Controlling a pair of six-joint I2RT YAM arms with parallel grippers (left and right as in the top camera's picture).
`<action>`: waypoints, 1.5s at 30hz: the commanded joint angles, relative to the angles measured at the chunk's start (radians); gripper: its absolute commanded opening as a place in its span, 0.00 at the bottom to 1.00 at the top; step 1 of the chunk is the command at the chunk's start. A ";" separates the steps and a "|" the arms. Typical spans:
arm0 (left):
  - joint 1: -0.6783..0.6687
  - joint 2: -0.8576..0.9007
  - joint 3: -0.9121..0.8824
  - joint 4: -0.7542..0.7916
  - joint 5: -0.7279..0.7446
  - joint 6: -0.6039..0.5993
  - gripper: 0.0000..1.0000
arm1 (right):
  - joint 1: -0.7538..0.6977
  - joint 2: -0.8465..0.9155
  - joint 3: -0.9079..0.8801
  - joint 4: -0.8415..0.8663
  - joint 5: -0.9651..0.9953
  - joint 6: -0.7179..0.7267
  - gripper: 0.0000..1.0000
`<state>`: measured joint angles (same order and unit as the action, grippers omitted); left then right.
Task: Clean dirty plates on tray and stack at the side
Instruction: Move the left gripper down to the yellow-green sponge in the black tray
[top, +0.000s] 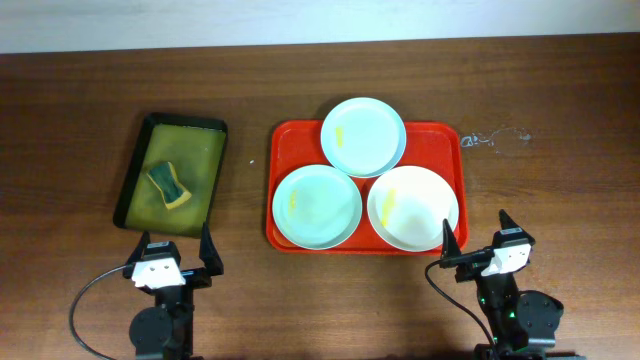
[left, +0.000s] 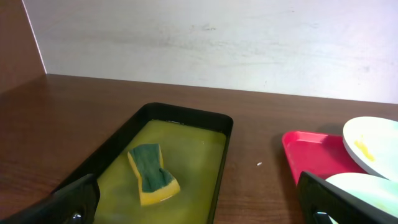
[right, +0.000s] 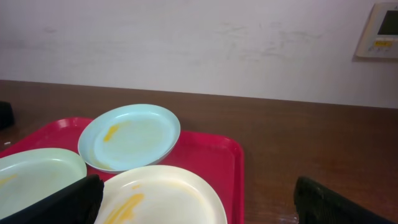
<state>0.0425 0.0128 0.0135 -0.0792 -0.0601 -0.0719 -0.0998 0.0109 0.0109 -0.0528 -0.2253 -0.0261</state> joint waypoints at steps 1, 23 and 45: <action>0.006 -0.006 -0.005 -0.001 0.003 0.009 0.99 | -0.006 -0.005 -0.005 -0.004 0.002 0.004 0.98; 0.006 -0.006 -0.005 -0.001 0.003 0.009 0.99 | -0.006 -0.005 -0.005 -0.005 0.002 0.004 0.98; 0.006 0.858 1.216 -0.696 0.779 0.125 0.99 | -0.006 -0.005 -0.005 -0.005 0.002 0.004 0.98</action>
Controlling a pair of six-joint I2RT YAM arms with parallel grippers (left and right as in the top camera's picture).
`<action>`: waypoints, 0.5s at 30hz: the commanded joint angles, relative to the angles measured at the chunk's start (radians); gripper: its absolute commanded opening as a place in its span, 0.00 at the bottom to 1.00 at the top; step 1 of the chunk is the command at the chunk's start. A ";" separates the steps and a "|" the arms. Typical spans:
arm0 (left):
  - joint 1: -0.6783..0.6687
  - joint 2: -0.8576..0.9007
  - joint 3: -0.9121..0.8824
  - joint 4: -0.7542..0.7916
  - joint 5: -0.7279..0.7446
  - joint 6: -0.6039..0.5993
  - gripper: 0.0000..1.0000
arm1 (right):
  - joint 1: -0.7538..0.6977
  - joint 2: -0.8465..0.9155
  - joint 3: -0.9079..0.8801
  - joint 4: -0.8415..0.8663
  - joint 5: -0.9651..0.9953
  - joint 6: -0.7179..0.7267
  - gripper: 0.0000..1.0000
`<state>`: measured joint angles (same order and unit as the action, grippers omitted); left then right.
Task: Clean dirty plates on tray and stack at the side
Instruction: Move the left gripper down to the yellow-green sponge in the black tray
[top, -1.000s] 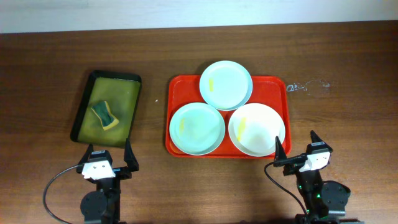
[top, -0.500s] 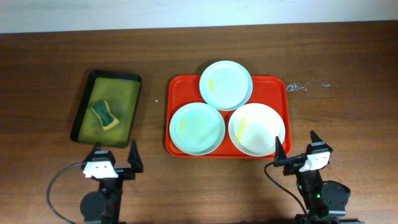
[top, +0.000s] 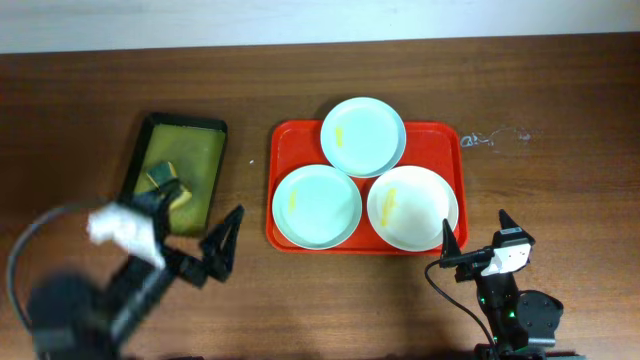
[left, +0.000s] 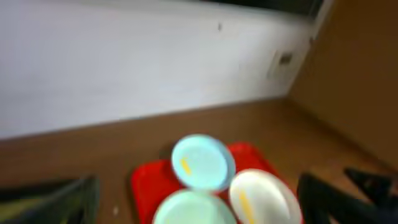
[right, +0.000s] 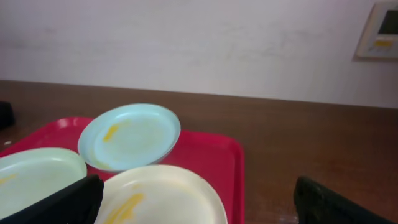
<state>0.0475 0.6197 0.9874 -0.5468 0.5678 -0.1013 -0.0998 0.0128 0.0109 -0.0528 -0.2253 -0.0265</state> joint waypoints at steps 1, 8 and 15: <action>0.001 0.381 0.354 -0.309 0.095 0.177 0.99 | -0.006 -0.007 -0.005 -0.004 0.002 0.004 0.99; 0.001 1.008 0.621 -0.512 -0.775 -0.262 0.99 | -0.006 -0.007 -0.005 -0.004 0.002 0.004 0.98; 0.108 1.364 0.620 -0.513 -0.764 -0.410 0.99 | -0.006 -0.007 -0.005 -0.005 0.002 0.004 0.98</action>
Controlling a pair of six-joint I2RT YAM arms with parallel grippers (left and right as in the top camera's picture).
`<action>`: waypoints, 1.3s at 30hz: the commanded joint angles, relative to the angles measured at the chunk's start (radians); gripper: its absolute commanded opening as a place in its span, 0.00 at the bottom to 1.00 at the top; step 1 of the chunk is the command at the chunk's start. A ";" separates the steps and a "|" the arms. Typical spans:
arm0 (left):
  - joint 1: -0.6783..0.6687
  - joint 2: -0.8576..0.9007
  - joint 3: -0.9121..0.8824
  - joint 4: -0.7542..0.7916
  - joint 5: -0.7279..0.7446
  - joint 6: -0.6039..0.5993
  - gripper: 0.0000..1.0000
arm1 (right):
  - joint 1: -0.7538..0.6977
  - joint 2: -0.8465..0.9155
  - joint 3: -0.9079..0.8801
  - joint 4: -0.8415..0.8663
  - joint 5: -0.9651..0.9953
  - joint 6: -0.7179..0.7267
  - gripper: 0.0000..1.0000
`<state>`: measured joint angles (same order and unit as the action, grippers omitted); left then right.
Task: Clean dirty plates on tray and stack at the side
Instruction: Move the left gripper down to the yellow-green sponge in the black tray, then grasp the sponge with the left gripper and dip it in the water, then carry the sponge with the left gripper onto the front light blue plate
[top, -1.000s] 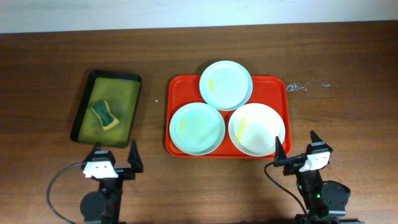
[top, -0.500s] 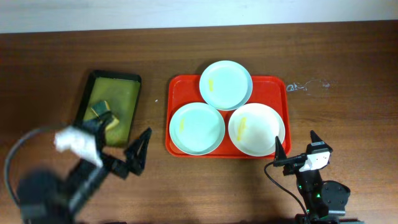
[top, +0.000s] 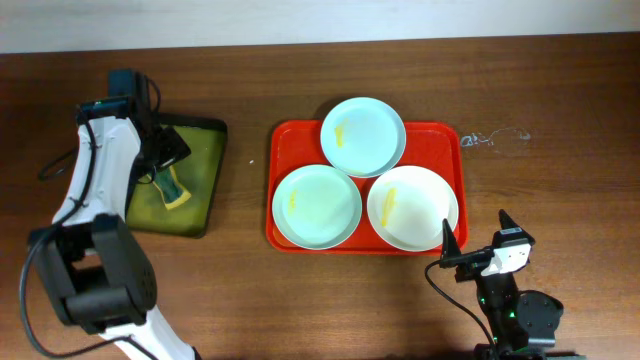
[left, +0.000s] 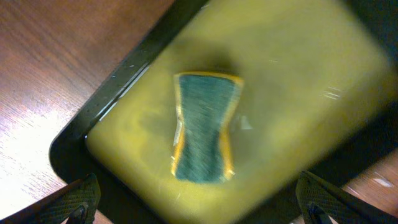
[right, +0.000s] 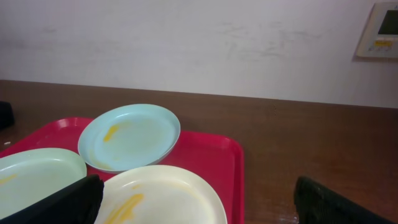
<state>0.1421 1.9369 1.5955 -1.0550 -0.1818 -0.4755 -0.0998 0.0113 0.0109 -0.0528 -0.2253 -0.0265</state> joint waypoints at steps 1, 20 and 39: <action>0.030 0.101 0.011 0.019 -0.006 -0.036 1.00 | -0.006 -0.006 -0.005 -0.005 0.002 0.004 0.98; 0.055 0.119 0.163 -0.016 0.279 0.089 0.00 | -0.006 -0.006 -0.005 -0.005 0.002 0.004 0.98; 0.041 -0.162 0.013 0.113 0.080 0.087 0.00 | -0.006 -0.006 -0.005 -0.005 0.002 0.004 0.98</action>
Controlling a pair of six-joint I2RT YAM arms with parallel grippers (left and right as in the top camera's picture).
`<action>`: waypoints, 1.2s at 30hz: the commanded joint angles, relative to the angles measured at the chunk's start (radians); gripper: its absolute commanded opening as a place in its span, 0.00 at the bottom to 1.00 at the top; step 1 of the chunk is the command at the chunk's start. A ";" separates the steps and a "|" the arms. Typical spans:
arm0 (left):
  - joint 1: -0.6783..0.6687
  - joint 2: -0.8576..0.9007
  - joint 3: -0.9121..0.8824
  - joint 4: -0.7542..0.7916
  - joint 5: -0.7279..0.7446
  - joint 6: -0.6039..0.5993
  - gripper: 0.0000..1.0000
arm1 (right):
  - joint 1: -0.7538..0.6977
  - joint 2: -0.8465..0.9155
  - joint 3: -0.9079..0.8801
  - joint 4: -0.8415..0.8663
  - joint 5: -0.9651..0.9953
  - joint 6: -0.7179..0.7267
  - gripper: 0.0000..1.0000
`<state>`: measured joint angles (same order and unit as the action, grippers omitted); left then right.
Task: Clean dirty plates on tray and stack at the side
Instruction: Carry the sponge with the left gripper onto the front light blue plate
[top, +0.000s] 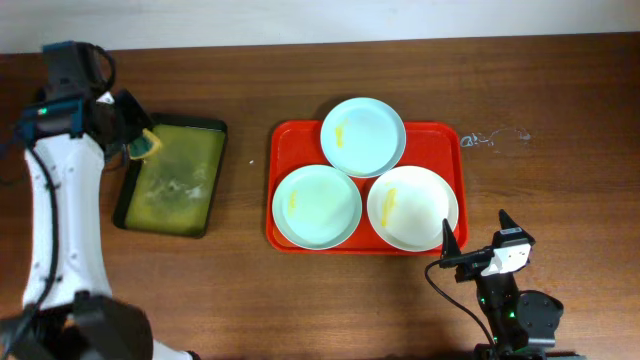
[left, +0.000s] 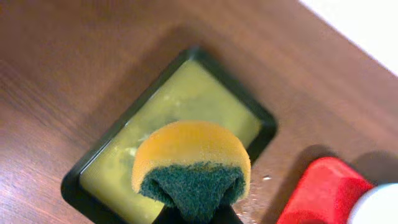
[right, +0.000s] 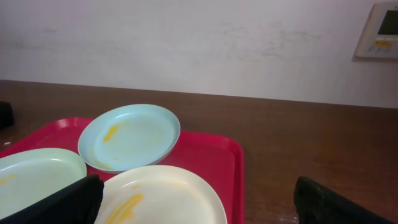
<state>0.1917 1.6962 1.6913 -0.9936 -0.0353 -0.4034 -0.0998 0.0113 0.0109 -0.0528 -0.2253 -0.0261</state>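
Three plates smeared with yellow lie on the red tray (top: 285, 140): a light blue plate (top: 363, 136) at the back, a pale green plate (top: 317, 207) front left, a cream plate (top: 413, 208) front right. My left gripper (top: 138, 147) is shut on the yellow and green sponge (left: 191, 167), folded between its jaws, raised above the black basin (top: 170, 176) of yellow soapy water. My right gripper (top: 472, 257) stands open at the table's front, near the tray's front right corner.
The basin (left: 112, 163) lies left of the tray with a strip of bare brown table between them. A white wall runs along the back edge. A faint white scuff (top: 495, 138) marks the table to the right of the tray.
The sponge lay in the basin under my open left gripper; now the gripper is shut on it and holds it above the basin. The right arm has not moved.
Both arms first rested at the table's front with the sponge lying in the basin. My left arm was then raised and blurred, then over the basin with its gripper open above the sponge. Now it holds the sponge up, out of the water.
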 joint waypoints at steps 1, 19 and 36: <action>-0.009 0.119 -0.132 0.098 -0.066 0.015 0.00 | -0.006 -0.006 -0.005 -0.004 0.002 0.004 0.98; -0.634 -0.252 -0.457 0.189 0.172 -0.124 0.00 | -0.006 -0.006 -0.005 -0.004 0.002 0.004 0.98; -0.794 0.128 -0.617 0.678 -0.124 -0.123 0.00 | -0.006 -0.006 -0.005 -0.004 0.002 0.004 0.98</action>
<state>-0.5983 1.8515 1.0706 -0.2695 -0.1394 -0.5209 -0.0998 0.0113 0.0109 -0.0528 -0.2253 -0.0269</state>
